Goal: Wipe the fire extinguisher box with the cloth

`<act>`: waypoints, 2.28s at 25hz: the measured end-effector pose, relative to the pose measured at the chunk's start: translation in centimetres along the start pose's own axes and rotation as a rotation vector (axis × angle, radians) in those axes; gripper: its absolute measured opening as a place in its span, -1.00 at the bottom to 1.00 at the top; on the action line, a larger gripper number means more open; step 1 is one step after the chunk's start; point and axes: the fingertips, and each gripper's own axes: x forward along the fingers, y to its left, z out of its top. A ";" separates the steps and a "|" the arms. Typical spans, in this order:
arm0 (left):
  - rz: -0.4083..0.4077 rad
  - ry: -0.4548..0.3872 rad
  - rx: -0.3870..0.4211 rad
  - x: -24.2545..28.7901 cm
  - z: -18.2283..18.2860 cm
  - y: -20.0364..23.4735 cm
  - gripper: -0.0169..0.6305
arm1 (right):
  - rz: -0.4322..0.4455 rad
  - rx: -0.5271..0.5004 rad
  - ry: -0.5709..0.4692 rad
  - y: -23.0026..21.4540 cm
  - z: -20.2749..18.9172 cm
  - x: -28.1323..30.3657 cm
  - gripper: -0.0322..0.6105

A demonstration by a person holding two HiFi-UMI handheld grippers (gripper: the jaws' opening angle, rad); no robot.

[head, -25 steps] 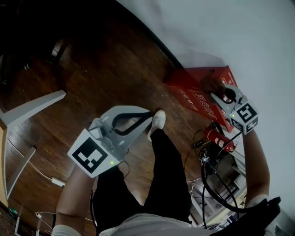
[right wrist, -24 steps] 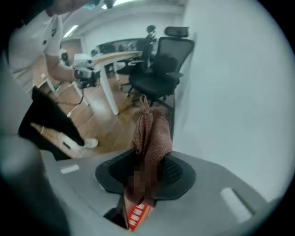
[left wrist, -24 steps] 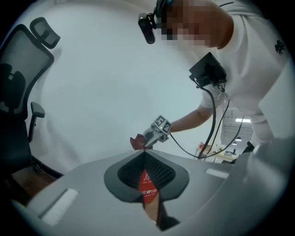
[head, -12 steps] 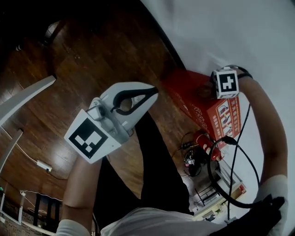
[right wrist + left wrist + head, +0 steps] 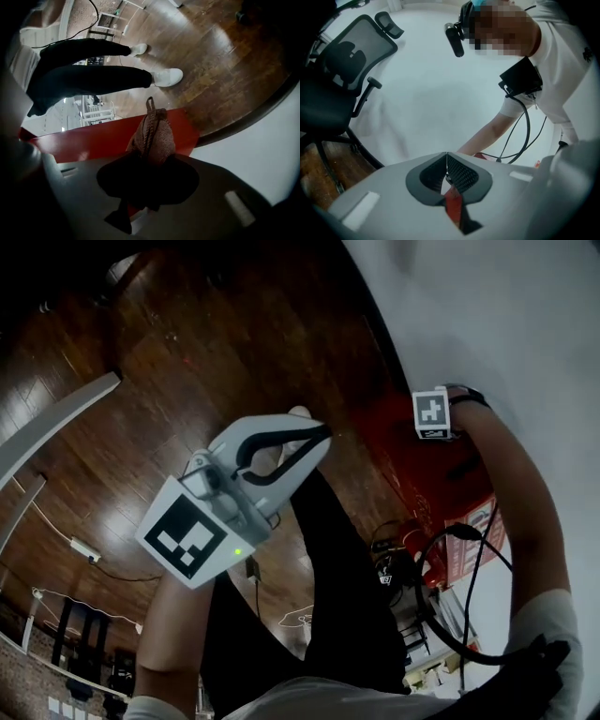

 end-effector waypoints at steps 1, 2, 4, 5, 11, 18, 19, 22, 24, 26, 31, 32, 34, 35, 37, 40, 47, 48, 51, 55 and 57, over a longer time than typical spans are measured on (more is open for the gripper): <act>0.012 0.000 -0.004 0.3 -0.5 0.3 -0.94 | -0.012 0.008 0.015 -1.3 0.3 1.1 -0.53; 0.023 -0.002 -0.012 0.6 -0.9 0.5 -0.94 | -0.023 0.014 0.036 -2.4 0.6 2.3 -0.53; 0.036 -0.004 -0.030 1.1 -1.9 0.9 -0.94 | -0.043 0.028 0.091 -4.2 1.0 4.6 -0.53; 0.038 -0.003 -0.037 1.3 -2.5 1.0 -0.94 | -0.066 0.029 0.111 -5.2 1.4 5.7 -0.53; 0.041 0.000 -0.048 2.2 -5.7 1.9 -0.94 | -0.255 -0.067 0.152 -10.5 4.8 9.5 -0.53; 0.020 -0.034 -0.038 -0.4 -4.4 0.1 -0.94 | -0.317 0.004 -0.021 -8.4 7.3 4.6 -0.53; 0.003 -0.033 -0.019 -1.0 -3.5 -0.6 -0.94 | -0.352 0.036 -0.045 -8.1 7.1 2.5 -0.53; -0.071 -0.001 0.088 -3.6 -0.8 -2.5 -0.94 | -0.508 0.179 -0.166 -6.4 6.8 -5.4 -0.53; -0.112 0.020 0.140 -6.0 0.8 -4.6 -0.94 | -0.633 0.287 -0.293 -3.0 6.9 -11.4 -0.53; -0.164 0.037 0.177 -8.7 2.5 -7.7 -0.94 | -0.745 0.404 -0.455 2.8 7.0 -16.7 -0.53; -0.368 0.051 0.268 -16.6 8.6 -16.6 -0.94 | -0.901 0.770 -1.098 24.8 8.7 -27.0 -0.53; -0.410 0.074 0.299 -18.4 9.6 -18.2 -0.94 | -0.945 0.832 -1.201 29.7 9.2 -28.1 -0.53; -0.479 0.133 0.379 -21.6 10.8 -21.2 -0.94 | -1.017 0.984 -1.376 38.9 10.0 -28.6 -0.53; -0.503 0.168 0.415 -23.1 10.9 -22.6 -0.94 | -1.035 1.073 -1.443 43.0 10.4 -28.0 -0.53; -0.532 0.234 0.454 -25.6 10.2 -25.3 -0.94 | -1.035 1.252 -1.536 50.3 11.4 -25.4 -0.53; -0.574 0.263 0.463 -29.1 8.5 -30.3 -0.94 | -1.019 1.406 -1.647 59.2 14.3 -21.2 -0.53; -0.670 0.229 0.508 -37.0 4.6 -43.2 -0.95 | -1.092 1.471 -1.771 74.5 23.5 -12.9 -0.53; -0.676 0.227 0.518 -38.2 3.5 -45.2 -0.95 | -1.116 1.475 -1.777 76.7 24.5 -11.6 -0.53; -0.688 0.236 0.519 -41.9 0.1 -50.8 -0.95 | -1.152 1.535 -1.795 83.1 27.8 -7.0 -0.53; -0.745 0.259 0.545 -46.7 -2.4 -57.8 -0.95 | -1.117 1.615 -1.805 90.6 32.2 -1.7 -0.53; -0.774 0.271 0.541 -48.1 -3.3 -59.7 -0.95 | -1.143 1.629 -1.803 93.3 33.4 -0.8 -0.53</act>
